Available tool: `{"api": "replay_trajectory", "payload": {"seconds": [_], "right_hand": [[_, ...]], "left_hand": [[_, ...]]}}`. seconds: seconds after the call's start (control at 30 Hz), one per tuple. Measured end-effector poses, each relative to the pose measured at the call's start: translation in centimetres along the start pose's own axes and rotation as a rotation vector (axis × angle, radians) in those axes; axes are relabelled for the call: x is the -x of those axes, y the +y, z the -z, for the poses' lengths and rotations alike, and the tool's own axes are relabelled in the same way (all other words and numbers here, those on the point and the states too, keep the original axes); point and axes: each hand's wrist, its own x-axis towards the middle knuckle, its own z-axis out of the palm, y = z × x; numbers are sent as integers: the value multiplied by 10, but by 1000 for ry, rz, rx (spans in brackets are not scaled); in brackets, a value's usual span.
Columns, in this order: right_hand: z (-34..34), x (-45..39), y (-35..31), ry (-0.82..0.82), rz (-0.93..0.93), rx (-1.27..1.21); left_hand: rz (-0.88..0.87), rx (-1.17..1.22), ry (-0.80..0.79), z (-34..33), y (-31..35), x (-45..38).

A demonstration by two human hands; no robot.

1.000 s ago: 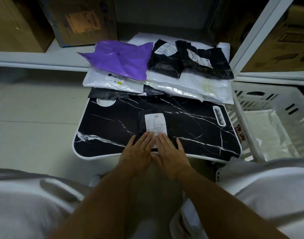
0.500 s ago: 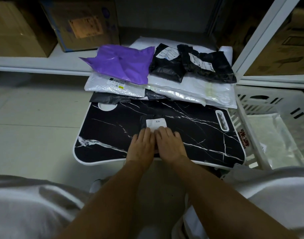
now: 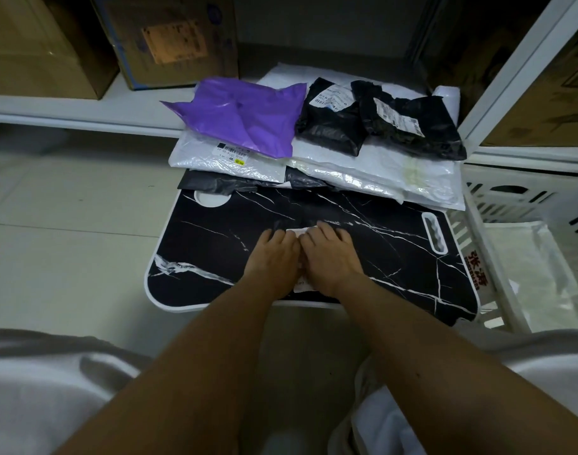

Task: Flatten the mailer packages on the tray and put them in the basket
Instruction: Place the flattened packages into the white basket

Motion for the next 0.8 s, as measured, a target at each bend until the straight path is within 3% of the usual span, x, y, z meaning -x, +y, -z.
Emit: {"api": "replay_trajectory", "payload": {"seconds": [0.13,0.27,0.43,0.6,0.8], "right_hand": [[-6,-10,-3,-199,-70,-231],[-5,-16,0,-202,-95,-256],[-1,-17,0,-140,-86,-207],[-4,-21,-3,-223,-127,-227],[-12,-11,-8,-216,-419,-235]], "left_hand": [[37,144,-166,-8,-3,-6],[89,316,-215,-9,-9,-15],[109,254,-225,-14,-7,-19],[142,220,-280,-11,-7,-22],[362,170,-328,-11,-6,-12]]}}
